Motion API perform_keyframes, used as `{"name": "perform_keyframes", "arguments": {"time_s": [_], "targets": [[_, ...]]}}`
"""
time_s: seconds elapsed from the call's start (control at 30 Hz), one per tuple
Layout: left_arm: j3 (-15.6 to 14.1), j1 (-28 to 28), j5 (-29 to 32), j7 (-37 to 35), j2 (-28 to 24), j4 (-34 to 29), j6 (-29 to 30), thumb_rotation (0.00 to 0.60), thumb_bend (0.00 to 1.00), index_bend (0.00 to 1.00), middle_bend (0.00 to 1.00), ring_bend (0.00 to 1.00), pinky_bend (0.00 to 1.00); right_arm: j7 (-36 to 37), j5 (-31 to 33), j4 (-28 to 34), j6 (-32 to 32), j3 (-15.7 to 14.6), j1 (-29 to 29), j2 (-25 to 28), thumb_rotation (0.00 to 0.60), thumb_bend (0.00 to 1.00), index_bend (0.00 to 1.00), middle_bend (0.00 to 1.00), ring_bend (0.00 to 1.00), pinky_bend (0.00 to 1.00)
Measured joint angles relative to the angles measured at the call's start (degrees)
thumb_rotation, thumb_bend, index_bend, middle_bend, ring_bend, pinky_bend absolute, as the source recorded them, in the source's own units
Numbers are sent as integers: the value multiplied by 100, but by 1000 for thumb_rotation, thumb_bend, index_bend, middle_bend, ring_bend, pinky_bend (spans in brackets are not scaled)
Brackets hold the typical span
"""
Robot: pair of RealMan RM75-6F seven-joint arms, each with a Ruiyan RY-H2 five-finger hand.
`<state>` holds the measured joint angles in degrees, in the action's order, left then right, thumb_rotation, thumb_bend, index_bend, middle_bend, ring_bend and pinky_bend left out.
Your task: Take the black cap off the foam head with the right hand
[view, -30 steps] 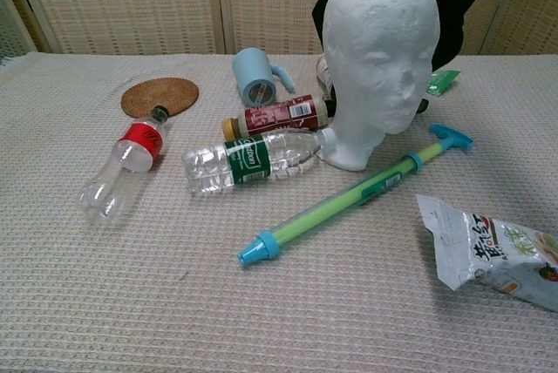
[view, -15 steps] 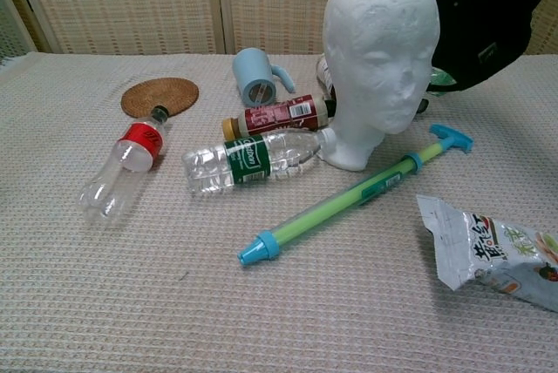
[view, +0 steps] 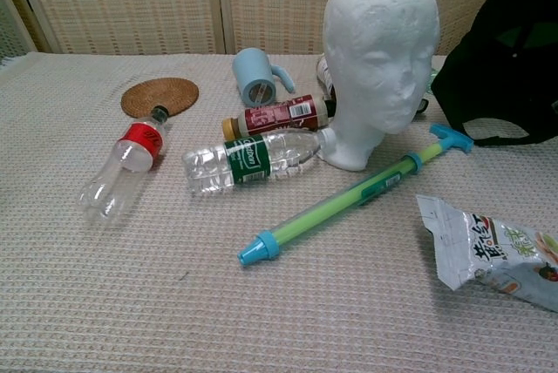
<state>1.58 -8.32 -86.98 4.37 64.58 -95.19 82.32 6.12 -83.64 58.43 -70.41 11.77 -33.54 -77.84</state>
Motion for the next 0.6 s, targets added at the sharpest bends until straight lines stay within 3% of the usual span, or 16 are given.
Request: {"name": "perform_keyframes", "arguments": {"time_s": [0.17, 0.3, 0.37, 0.53, 0.6], "targets": [[-5, 13, 15, 69, -26, -66, 6, 600, 165, 217, 267, 222, 247, 134, -74, -698, 238, -207, -45, -470, 600, 545, 766, 656, 897, 1000], [-8, 6, 15, 100, -43, -108, -8, 600, 165, 217, 267, 222, 247, 247, -81, -1238, 505, -337, -108, -956, 600, 473, 573, 566, 670, 991], [-12, 9, 24, 101, -43, -110, -13, 600, 165, 217, 267, 223, 247, 259, -71, -1358, 671, -408, -132, -1107, 600, 407, 461, 493, 571, 925], [-24, 24, 34, 70, -43, -92, -13, 600, 164, 216, 265, 222, 246, 138, 52, -1138, 1041, -489, -125, -1035, 600, 142, 54, 201, 235, 486], [-24, 25, 31, 43, -39, -79, -12, 600, 164, 215, 264, 222, 247, 63, 124, -923, 1146, -495, -107, -925, 600, 71, 1, 120, 149, 384]]}}
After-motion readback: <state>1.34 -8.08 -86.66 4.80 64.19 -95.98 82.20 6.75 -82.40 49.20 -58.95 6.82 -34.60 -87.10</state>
